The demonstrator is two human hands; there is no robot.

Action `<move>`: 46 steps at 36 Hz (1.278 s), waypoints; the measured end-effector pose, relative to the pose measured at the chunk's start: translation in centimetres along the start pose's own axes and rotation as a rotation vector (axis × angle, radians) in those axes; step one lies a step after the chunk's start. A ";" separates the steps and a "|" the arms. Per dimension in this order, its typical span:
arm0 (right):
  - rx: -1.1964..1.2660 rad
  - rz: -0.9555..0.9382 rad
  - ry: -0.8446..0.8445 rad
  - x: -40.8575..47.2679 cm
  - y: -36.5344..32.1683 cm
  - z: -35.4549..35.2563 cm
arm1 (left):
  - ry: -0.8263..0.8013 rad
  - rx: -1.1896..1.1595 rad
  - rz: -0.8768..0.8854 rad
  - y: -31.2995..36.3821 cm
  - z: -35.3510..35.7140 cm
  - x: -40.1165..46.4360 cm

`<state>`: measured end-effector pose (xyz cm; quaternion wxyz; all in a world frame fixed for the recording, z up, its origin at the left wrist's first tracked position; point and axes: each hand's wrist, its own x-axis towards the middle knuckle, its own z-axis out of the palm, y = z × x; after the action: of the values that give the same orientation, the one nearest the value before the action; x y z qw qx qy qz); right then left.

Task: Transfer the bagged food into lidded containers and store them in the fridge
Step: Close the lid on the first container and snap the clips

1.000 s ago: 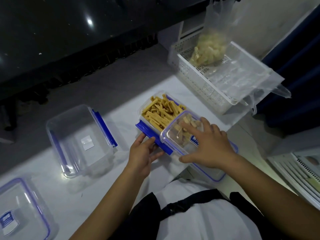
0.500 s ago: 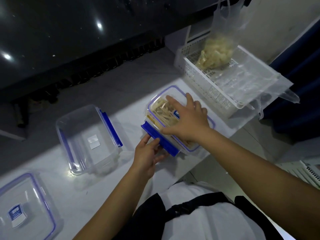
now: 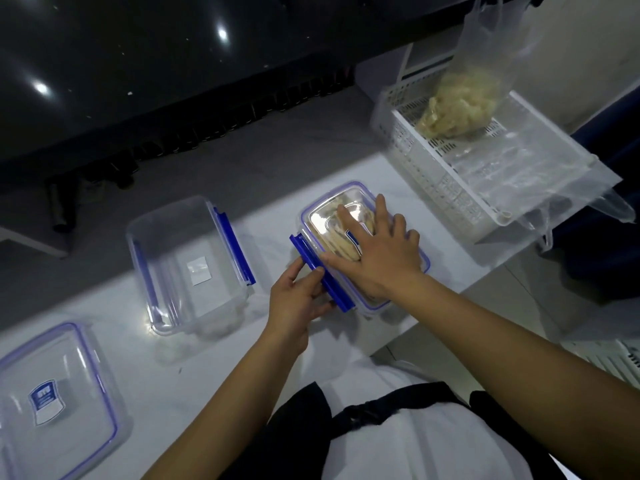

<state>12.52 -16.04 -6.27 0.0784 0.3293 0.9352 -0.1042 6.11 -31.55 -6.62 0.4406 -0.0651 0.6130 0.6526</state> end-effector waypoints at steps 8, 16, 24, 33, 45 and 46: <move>0.001 0.036 0.061 0.7 -0.6 0.4 | -0.002 -0.006 0.069 0.0 0.6 0.3; 0.012 0.024 0.018 1.2 -0.6 -0.5 | 0.009 0.075 0.097 0.3 1.6 0.5; 0.005 -0.030 -0.168 1.5 0.1 -3.2 | 0.032 0.125 0.094 0.2 1.8 0.7; 0.008 -0.013 -0.232 1.5 -0.2 -4.7 | -0.067 0.179 0.042 1.1 0.7 1.3; 0.061 -0.019 -0.232 -0.2 -0.1 -2.2 | -0.176 0.033 0.021 -0.5 -1.3 0.9; 0.034 -0.031 -0.238 -0.1 0.0 -2.2 | -0.183 0.011 0.006 -0.6 -1.4 0.9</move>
<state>12.48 -15.55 -4.12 0.1818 0.3014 0.9223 -0.1594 5.35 -32.36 -7.95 0.4931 -0.0008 0.5739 0.6539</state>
